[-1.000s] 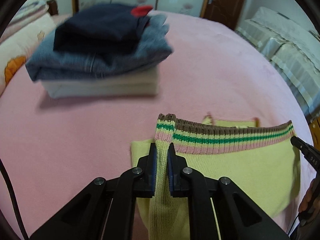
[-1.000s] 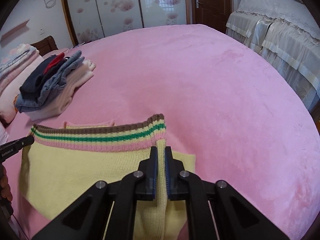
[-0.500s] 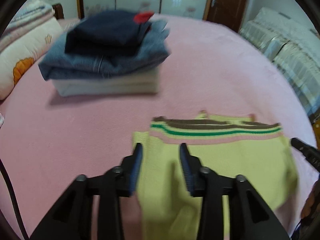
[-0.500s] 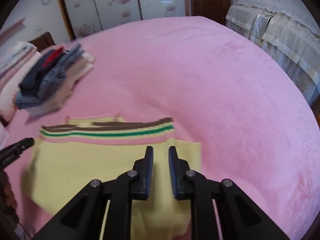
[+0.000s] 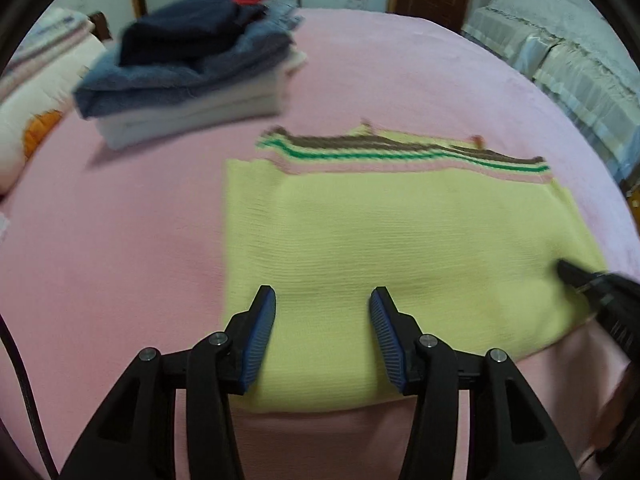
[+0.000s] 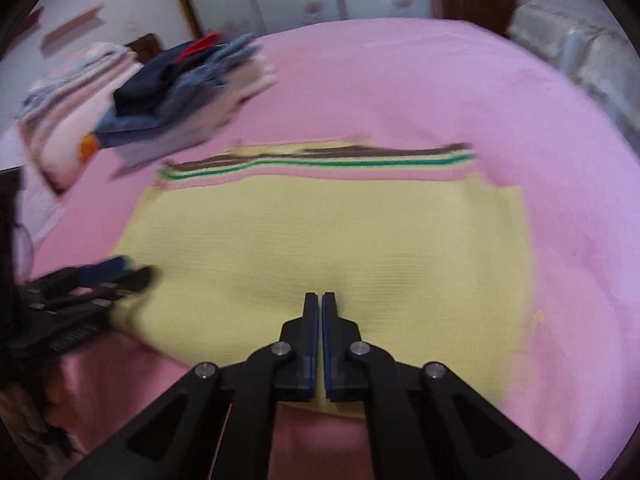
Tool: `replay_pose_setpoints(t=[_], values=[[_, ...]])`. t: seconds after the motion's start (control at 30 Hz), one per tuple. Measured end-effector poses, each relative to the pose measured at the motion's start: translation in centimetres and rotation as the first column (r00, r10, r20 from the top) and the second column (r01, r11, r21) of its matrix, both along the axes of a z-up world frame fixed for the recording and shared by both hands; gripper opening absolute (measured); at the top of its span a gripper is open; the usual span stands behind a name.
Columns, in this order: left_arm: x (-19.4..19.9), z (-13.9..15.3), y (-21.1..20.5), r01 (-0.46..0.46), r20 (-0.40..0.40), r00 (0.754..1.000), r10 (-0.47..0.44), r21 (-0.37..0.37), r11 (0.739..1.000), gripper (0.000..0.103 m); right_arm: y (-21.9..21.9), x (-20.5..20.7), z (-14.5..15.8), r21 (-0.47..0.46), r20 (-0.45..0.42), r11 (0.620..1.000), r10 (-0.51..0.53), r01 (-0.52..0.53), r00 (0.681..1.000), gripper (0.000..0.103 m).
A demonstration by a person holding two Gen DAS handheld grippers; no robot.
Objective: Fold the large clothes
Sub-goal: 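Lay the folded hem down and open both grippers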
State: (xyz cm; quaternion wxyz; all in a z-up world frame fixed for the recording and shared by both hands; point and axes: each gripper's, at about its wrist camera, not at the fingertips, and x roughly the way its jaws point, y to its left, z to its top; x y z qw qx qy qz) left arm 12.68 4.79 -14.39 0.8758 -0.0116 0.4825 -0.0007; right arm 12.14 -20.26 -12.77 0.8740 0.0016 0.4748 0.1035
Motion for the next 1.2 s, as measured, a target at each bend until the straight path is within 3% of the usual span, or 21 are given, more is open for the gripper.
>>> replay_pose_setpoints(t=[0.03,0.1,0.23,0.43,0.6,0.97,1.07,1.13,1.2], values=[[0.0,-0.1,0.5,0.015,-0.004,1.0,-0.015,-0.015,1.0,0.049,-1.6,-0.1,0.1,-0.057,0.026,0.997,-0.042,0.044,0.999,0.0],[-0.1,-0.4,1.5,0.009,-0.017,1.0,-0.01,-0.065,0.998,0.049,-4.2,-0.2,-0.2,0.027,-0.001,0.998,-0.053,0.053,0.999,0.0],[-0.4,-0.3,1.2,-0.007,-0.009,1.0,0.006,-0.049,0.999,0.049,-6.2,-0.6,0.2,0.001,0.017,0.992,-0.123,0.123,0.992,0.0],[-0.2,-0.3,1.1,-0.017,-0.007,1.0,0.017,-0.047,0.999,0.049,-4.5,-1.0,-0.2,-0.059,0.032,0.988,-0.141,0.143,0.99,0.003],[-0.1,0.0,1.7,-0.029,-0.017,0.999,0.028,-0.086,0.996,0.049,-5.0,-1.0,-0.2,-0.022,0.019,0.985,-0.169,0.169,0.985,0.003],[-0.8,2.3,1.5,-0.048,-0.038,0.998,0.044,-0.096,0.994,0.051,-5.2,-1.7,0.9,0.027,-0.03,0.982,-0.188,0.189,0.982,0.005],[-1.4,3.8,1.7,-0.057,-0.025,0.998,0.055,-0.097,0.994,0.051,-5.3,-2.3,1.7,0.048,-0.031,0.979,-0.195,0.196,0.98,0.017],[-2.0,5.0,1.8,-0.061,-0.008,0.998,0.06,-0.097,0.993,0.052,-5.3,-3.0,2.6,0.053,-0.019,0.978,-0.201,0.202,0.979,0.034],[-2.7,6.1,1.9,-0.06,0.007,0.998,0.061,-0.102,0.993,0.066,-5.3,-3.9,3.7,0.062,0.001,0.977,-0.205,0.205,0.979,0.043]])
